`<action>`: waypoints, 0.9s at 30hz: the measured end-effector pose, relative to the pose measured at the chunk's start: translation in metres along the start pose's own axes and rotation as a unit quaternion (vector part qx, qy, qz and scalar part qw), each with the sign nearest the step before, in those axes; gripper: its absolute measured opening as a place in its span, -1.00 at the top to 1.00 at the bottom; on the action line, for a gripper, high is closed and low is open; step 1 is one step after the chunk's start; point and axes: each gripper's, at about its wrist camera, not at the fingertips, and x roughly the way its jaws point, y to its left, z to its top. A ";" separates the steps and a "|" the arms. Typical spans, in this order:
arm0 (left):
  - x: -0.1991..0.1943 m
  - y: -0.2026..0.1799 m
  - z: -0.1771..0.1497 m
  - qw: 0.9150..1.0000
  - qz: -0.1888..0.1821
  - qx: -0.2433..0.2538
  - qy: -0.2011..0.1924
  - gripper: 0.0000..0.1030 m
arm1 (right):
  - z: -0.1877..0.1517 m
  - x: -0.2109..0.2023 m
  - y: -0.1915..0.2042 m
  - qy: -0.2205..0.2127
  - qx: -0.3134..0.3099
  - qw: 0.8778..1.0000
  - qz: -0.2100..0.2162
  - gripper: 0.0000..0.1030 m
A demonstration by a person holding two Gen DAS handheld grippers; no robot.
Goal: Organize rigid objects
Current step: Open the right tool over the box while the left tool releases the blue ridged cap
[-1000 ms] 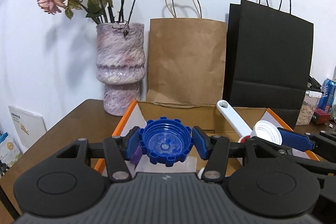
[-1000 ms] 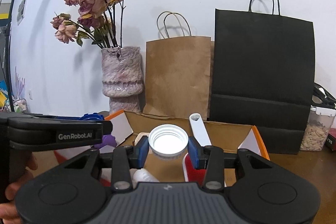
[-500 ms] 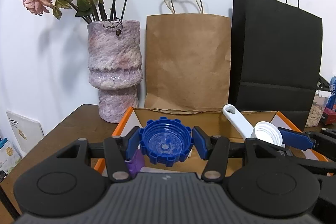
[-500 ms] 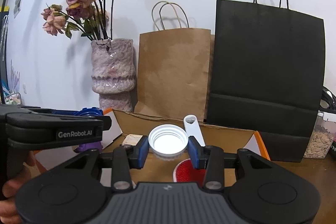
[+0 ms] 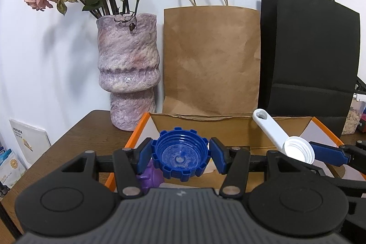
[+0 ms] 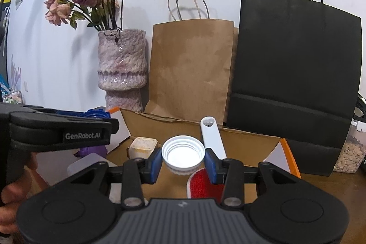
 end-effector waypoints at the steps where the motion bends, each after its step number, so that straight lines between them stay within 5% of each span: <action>1: 0.000 0.000 0.000 1.000 0.000 0.000 0.000 -0.09 | 0.000 0.000 0.000 0.001 0.000 1.000 0.000 0.24; 3: -0.001 -0.001 0.000 1.000 0.003 0.003 0.000 -0.13 | -0.001 0.001 -0.001 0.006 0.000 1.000 0.000 0.23; 4: -0.002 -0.001 0.000 1.000 0.005 0.005 -0.003 -0.33 | -0.001 0.001 -0.002 0.010 0.002 1.000 -0.001 0.23; 6: -0.004 0.000 0.000 1.000 0.007 0.004 -0.013 -0.74 | -0.002 0.002 -0.004 0.013 0.007 1.000 -0.004 -0.10; 8: -0.008 0.001 0.001 1.000 0.011 0.001 -0.022 -0.96 | -0.003 0.002 -0.005 0.013 0.010 1.000 -0.011 -0.83; 11: -0.010 0.003 0.002 1.000 0.010 -0.004 -0.027 -1.00 | -0.004 0.000 -0.004 0.007 0.004 1.000 -0.026 -1.00; 27: -0.017 0.005 0.000 0.999 0.021 -0.011 -0.026 -1.00 | -0.008 -0.003 -0.006 0.011 0.002 0.999 -0.039 -1.00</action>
